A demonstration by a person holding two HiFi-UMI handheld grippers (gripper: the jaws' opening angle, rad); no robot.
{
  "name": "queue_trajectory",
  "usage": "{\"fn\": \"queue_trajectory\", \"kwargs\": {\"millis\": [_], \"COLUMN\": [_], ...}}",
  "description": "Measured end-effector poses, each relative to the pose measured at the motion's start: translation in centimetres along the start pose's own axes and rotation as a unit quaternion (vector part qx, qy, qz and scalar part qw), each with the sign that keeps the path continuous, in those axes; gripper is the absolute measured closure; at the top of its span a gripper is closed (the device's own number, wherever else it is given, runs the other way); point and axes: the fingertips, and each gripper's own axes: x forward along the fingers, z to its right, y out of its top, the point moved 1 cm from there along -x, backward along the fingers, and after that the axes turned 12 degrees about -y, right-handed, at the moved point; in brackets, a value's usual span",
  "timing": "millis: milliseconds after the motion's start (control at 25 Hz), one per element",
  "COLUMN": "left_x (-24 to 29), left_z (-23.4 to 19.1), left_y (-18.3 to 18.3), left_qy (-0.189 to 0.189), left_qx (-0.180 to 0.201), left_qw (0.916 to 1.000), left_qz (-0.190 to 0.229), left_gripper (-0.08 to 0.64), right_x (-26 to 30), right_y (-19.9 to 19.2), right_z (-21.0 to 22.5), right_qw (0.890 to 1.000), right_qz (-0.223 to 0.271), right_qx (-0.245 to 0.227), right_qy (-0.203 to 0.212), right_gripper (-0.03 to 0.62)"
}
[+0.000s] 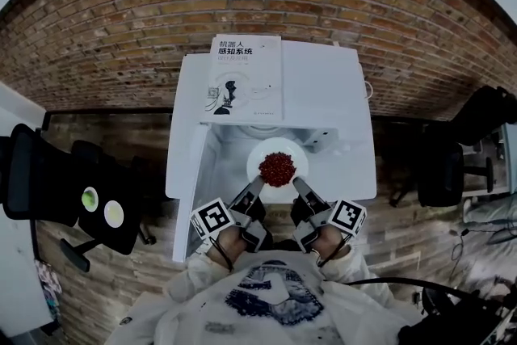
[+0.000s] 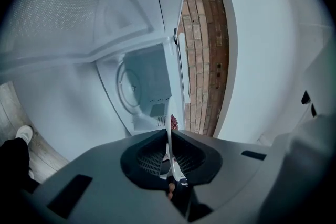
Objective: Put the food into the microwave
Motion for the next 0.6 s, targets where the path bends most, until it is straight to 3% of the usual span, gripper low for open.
{"fn": "queue_trajectory", "kwargs": {"millis": [240,600], "left_x": [0.2,1.6], "left_z": [-0.9,-0.9], "left_y": [1.1,1.2], "left_qy": [0.027,0.027], "left_qx": [0.026,0.024], "left_qw": [0.9990,0.9992], "left_qz": [-0.025,-0.014], "left_gripper": [0.523,0.523], "right_x": [0.9,1.5], "right_y": [0.4,1.7], "right_z": [0.0,0.3], "right_qw": [1.000,1.000], "right_qz": [0.008,-0.007], "right_qx": [0.008,0.009], "right_qy": [-0.006,0.001], "right_gripper": [0.571,0.571]}}
